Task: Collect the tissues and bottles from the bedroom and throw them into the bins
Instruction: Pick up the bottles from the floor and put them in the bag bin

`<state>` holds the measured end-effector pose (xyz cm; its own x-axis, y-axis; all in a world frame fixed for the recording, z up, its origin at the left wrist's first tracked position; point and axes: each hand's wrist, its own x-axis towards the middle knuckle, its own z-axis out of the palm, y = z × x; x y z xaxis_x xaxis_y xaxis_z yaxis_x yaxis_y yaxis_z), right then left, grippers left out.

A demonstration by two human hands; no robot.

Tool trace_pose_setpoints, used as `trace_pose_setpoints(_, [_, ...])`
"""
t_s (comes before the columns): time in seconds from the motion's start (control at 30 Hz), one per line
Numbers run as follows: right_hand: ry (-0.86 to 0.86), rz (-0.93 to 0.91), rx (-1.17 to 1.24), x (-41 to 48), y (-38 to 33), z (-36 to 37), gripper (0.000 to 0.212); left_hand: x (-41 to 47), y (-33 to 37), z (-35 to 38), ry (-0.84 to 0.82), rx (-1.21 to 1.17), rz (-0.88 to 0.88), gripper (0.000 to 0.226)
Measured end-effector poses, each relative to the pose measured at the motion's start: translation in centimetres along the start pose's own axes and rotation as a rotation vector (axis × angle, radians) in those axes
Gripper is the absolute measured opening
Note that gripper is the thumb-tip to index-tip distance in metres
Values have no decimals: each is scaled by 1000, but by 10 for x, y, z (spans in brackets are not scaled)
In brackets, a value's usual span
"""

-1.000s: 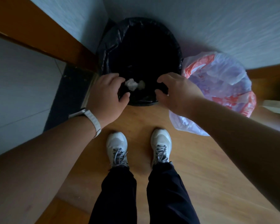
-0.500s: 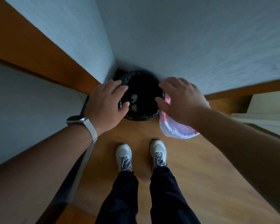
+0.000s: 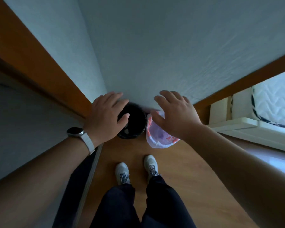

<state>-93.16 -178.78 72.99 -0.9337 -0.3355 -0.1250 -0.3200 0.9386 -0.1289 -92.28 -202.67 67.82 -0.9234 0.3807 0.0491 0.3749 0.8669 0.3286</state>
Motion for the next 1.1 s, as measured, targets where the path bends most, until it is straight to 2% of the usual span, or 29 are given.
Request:
trace_pose_setpoints(0.2, [20,199,-1,-56,5,-55,48,14,49,-38,104,-58,85,47])
trace_pose_setpoints(0.57, [142,408,-26,-181,57,-128,47,39,180,-78,56,-29,345,49])
trace_pose_setpoints(0.8, [210,486,-56,-258,115,-160,48,52,278,-98,71,53,491,49])
trace_pose_setpoints(1.1, [329,584,-84,-370,213,-182,50,65,431,-85,53,60,646,47])
